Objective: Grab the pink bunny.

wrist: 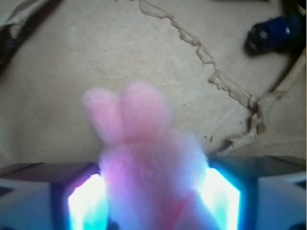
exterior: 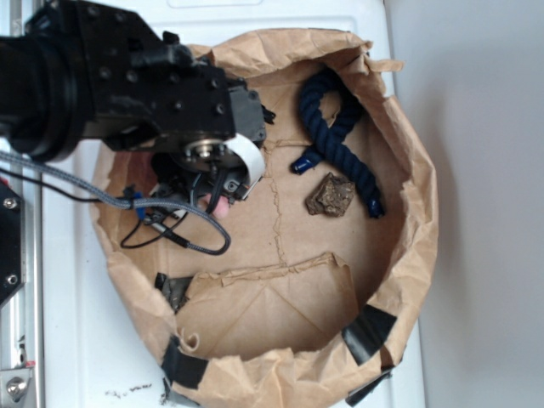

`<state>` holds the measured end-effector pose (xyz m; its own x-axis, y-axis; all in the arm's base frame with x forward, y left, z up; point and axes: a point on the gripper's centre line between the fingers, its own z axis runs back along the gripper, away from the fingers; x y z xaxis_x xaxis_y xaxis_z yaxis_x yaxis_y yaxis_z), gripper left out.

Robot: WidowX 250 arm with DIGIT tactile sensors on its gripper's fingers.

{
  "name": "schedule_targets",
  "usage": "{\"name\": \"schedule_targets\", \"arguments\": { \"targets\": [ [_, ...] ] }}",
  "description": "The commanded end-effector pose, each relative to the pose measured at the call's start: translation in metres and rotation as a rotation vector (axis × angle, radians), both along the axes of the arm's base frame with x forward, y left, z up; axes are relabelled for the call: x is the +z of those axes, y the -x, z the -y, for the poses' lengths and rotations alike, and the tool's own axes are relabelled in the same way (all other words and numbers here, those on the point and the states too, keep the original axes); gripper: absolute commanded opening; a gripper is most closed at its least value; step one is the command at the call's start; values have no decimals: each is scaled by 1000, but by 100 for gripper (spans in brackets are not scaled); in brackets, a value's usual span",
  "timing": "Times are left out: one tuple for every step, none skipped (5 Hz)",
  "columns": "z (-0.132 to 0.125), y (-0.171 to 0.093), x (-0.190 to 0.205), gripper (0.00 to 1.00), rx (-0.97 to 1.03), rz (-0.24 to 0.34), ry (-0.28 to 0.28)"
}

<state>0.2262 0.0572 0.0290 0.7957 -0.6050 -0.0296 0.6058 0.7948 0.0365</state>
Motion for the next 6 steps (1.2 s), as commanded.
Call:
{"name": "schedule_targets", "arguments": {
  "targets": [
    [21,-11,53,0,20,48,93],
    [28,-38,95,0,97,83,141],
    [31,-67,99,0,119,81,143],
    [41,-76,100,0,106,161,82],
    [45,-71,106,0,109,149,116],
    [52,-52,114,0,49,154,105]
  ]
}}
